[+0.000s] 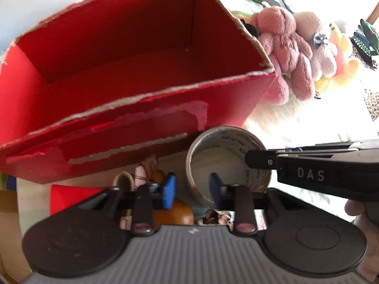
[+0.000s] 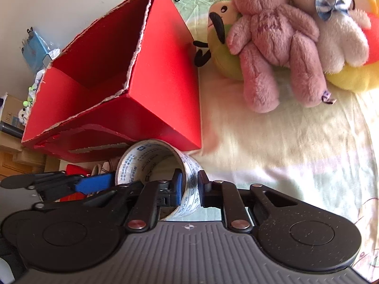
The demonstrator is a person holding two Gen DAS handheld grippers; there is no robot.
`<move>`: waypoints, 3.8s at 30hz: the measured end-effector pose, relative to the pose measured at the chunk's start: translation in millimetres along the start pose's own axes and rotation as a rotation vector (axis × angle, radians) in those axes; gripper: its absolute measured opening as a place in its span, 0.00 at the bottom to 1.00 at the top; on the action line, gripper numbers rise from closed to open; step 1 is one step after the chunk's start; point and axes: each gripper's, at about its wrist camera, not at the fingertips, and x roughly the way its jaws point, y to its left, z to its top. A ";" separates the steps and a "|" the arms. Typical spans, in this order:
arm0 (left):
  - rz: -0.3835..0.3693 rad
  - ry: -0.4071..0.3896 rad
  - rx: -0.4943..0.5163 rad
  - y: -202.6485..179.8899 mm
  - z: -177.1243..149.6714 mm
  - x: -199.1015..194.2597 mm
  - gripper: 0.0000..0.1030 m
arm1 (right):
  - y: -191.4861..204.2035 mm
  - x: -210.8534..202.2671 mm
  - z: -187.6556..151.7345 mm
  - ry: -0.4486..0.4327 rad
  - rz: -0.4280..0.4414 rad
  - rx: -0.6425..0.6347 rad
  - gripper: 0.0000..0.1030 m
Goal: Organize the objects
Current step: 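Reach the left tool to the packing tape roll and grasp it, then carry the tape roll with the left tool into the red box and release, then withdraw the left tool from the box back toward the items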
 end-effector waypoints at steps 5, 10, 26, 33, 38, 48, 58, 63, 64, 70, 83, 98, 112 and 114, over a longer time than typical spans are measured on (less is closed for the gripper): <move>-0.040 0.002 0.015 -5.8 0.6 -0.5 0.14 | -4.1 -18.0 -3.6 -0.032 -0.019 -0.011 0.14; -0.098 -0.035 0.056 -20.8 3.3 -11.0 0.12 | -21.6 -36.5 -3.2 -0.065 -0.035 0.025 0.14; -0.179 -0.292 0.070 -57.7 26.3 -87.8 0.12 | -21.2 -132.5 12.7 -0.328 -0.014 -0.030 0.15; -0.107 -0.422 -0.021 -27.6 42.7 -129.0 0.12 | 12.9 -137.7 52.2 -0.405 0.082 -0.161 0.15; -0.025 -0.445 -0.078 7.6 53.7 -135.2 0.12 | 48.0 -115.2 80.0 -0.379 0.131 -0.221 0.14; -0.063 -0.269 -0.150 96.5 85.4 -63.7 0.11 | 91.1 -15.9 116.2 -0.221 0.039 -0.243 0.12; -0.109 -0.102 -0.092 117.2 117.6 4.1 0.11 | 101.5 41.2 132.3 -0.123 -0.126 -0.198 0.11; -0.155 -0.053 -0.091 126.6 124.9 19.5 0.12 | 106.1 48.5 133.1 -0.120 -0.175 -0.209 0.12; -0.161 -0.048 -0.090 128.4 126.1 22.3 0.12 | 106.2 50.1 133.7 -0.116 -0.177 -0.209 0.12; -0.162 -0.070 -0.062 134.2 126.9 22.5 0.15 | 106.2 52.4 137.7 -0.119 -0.162 -0.170 0.19; 0.109 -0.204 -0.008 159.8 100.1 -8.6 0.25 | 134.2 49.9 123.8 0.002 0.084 -0.021 0.21; 0.117 -0.167 0.026 159.5 101.9 11.6 0.44 | 123.7 78.8 127.9 -0.012 -0.134 0.040 0.21; 0.183 -0.165 0.025 154.9 101.5 15.8 0.44 | 113.2 92.4 131.9 -0.045 -0.154 0.085 0.20; 0.191 -0.166 0.026 154.3 101.2 15.8 0.44 | 116.1 94.7 132.4 -0.046 -0.160 0.064 0.20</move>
